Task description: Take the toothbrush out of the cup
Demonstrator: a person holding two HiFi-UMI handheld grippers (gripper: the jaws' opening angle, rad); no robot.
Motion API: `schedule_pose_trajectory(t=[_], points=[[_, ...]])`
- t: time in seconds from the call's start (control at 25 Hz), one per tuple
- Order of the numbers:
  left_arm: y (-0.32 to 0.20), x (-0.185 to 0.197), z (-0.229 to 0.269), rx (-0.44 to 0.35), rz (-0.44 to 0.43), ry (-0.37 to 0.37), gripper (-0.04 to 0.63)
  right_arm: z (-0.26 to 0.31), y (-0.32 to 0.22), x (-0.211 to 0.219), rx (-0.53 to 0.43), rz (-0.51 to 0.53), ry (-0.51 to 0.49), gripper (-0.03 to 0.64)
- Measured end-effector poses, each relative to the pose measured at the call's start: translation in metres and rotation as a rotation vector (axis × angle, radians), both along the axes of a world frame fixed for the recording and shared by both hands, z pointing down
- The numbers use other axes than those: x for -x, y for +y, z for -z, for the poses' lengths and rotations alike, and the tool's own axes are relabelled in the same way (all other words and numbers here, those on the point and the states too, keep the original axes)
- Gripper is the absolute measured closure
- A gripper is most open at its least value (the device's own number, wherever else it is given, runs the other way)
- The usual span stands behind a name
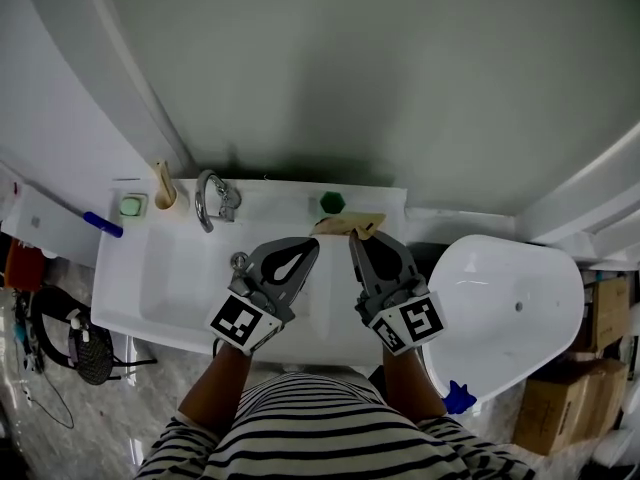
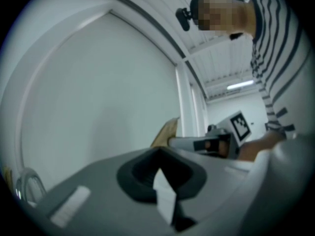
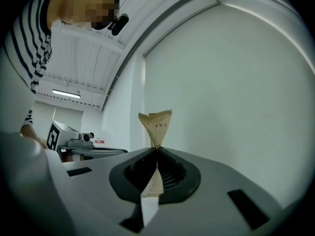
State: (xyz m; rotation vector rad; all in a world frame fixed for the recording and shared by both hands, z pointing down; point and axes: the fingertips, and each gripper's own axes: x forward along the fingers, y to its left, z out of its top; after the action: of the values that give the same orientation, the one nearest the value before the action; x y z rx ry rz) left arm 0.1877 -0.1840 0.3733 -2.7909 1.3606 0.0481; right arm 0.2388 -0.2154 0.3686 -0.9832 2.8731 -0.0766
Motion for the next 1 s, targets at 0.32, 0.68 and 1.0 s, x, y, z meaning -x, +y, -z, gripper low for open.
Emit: schedule_pose_trajectory(t=[0.32, 0.68, 1.0], points=[[0.005, 0.044, 0.006, -0.020, -0.013, 0.057, 0.588, -0.004, 0.010, 0.041, 0.011, -0.016, 0.029, 0.604], [0.023, 0.140, 0.024, -0.116, -0.061, 0.125, 0.588, 0.009, 0.022, 0.126, 0.007, -0.076, 0.004, 0.604], [0.050, 0.248, 0.015, -0.118, -0.115, 0.117, 0.588, 0.029, 0.045, 0.213, -0.057, -0.196, -0.014, 0.604]])
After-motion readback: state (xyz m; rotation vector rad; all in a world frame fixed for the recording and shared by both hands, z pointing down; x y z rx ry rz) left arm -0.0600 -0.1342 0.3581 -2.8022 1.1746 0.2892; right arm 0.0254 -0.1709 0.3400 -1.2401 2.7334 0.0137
